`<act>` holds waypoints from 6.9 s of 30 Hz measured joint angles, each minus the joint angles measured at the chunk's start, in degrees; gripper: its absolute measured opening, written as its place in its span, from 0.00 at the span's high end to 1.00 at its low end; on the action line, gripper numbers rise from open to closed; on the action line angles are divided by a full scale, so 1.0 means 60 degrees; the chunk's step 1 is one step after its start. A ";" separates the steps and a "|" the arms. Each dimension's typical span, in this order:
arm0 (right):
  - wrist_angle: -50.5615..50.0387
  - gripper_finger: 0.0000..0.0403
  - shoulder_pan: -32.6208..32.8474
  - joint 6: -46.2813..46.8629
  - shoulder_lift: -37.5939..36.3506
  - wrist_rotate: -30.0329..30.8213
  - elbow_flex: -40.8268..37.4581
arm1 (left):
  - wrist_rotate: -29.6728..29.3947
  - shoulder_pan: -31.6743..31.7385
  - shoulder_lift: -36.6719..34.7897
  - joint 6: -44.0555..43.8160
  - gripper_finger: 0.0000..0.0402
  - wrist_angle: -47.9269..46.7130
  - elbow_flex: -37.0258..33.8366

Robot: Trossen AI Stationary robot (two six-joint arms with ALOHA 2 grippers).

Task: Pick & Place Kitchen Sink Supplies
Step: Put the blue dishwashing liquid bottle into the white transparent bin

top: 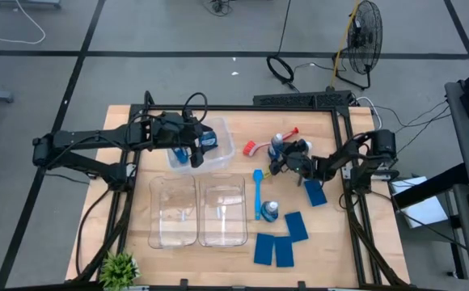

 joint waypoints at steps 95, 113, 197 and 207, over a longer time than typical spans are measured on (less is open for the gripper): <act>-0.6493 0.72 0.1765 -0.3636 -0.4754 -0.4743 0.2472 | 0.2578 -0.1183 0.8568 0.1496 0.54 -0.5492 1.0291; -0.5614 0.25 0.1765 -0.3626 -0.4773 -0.4731 0.2468 | -0.0913 -0.1201 0.6138 0.0625 0.57 -0.8372 1.0283; -0.7255 0.29 0.3088 -0.3354 -0.6646 -0.3945 0.2472 | 0.1144 0.1737 0.0608 -0.2558 0.14 -0.3451 0.1052; -1.1405 0.29 0.5722 0.1463 -0.7559 -0.4873 0.2468 | 0.1154 0.1099 0.0621 -0.2368 0.14 -0.2725 0.1250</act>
